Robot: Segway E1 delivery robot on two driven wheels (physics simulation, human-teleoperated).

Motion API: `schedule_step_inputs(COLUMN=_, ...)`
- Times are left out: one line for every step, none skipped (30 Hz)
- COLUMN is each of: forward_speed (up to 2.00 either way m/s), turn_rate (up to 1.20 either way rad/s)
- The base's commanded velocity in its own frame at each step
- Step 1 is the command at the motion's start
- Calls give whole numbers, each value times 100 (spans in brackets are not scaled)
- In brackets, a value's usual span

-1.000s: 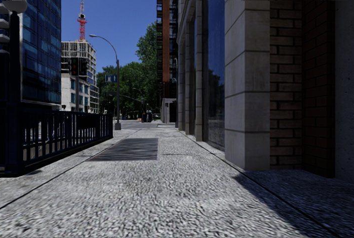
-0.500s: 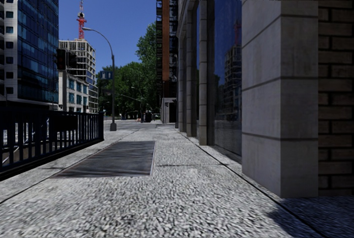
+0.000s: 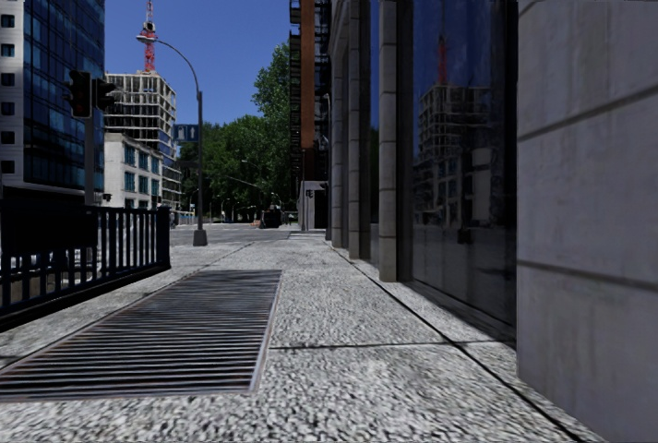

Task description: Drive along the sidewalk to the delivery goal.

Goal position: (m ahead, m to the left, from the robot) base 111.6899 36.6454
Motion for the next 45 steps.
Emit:
schedule_step_inputs(forward_speed=200, turn_rate=12)
schedule_step_inputs(forward_speed=200, turn_rate=12)
schedule_step_inputs(forward_speed=200, turn_rate=12)
schedule_step_inputs(forward_speed=200, turn_rate=12)
schedule_step_inputs(forward_speed=200, turn_rate=12)
schedule_step_inputs(forward_speed=200, turn_rate=12)
schedule_step_inputs(forward_speed=200, turn_rate=12)
schedule_step_inputs(forward_speed=200, turn_rate=12)
schedule_step_inputs(forward_speed=200, turn_rate=12)
schedule_step_inputs(forward_speed=200, turn_rate=12)
schedule_step_inputs(forward_speed=200, turn_rate=12)
schedule_step_inputs(forward_speed=200, turn_rate=12)
schedule_step_inputs(forward_speed=200, turn_rate=12)
schedule_step_inputs(forward_speed=200, turn_rate=12)
schedule_step_inputs(forward_speed=200, turn_rate=12)
schedule_step_inputs(forward_speed=200, turn_rate=13)
schedule_step_inputs(forward_speed=200, turn_rate=13)
schedule_step_inputs(forward_speed=200, turn_rate=16)
schedule_step_inputs(forward_speed=200, turn_rate=17)
schedule_step_inputs(forward_speed=200, turn_rate=18)
schedule_step_inputs(forward_speed=200, turn_rate=18)
schedule_step_inputs(forward_speed=200, turn_rate=19)
schedule_step_inputs(forward_speed=200, turn_rate=20)
schedule_step_inputs(forward_speed=200, turn_rate=23)
schedule_step_inputs(forward_speed=200, turn_rate=23)
schedule_step_inputs(forward_speed=200, turn_rate=24)
schedule_step_inputs(forward_speed=200, turn_rate=25)
schedule_step_inputs(forward_speed=200, turn_rate=25)
schedule_step_inputs(forward_speed=200, turn_rate=25)
schedule_step_inputs(forward_speed=200, turn_rate=25)
schedule_step_inputs(forward_speed=200, turn_rate=25)
schedule_step_inputs(forward_speed=200, turn_rate=25)
schedule_step_inputs(forward_speed=200, turn_rate=25)
schedule_step_inputs(forward_speed=200, turn_rate=25)
schedule_step_inputs(forward_speed=200, turn_rate=25)
schedule_step_inputs(forward_speed=200, turn_rate=25)
schedule_step_inputs(forward_speed=200, turn_rate=25)
schedule_step_inputs(forward_speed=200, turn_rate=26)
schedule_step_inputs(forward_speed=200, turn_rate=26)
schedule_step_inputs(forward_speed=200, turn_rate=26)
schedule_step_inputs(forward_speed=200, turn_rate=26)
schedule_step_inputs(forward_speed=200, turn_rate=26)
schedule_step_inputs(forward_speed=200, turn_rate=28)
schedule_step_inputs(forward_speed=200, turn_rate=28)
schedule_step_inputs(forward_speed=200, turn_rate=31)
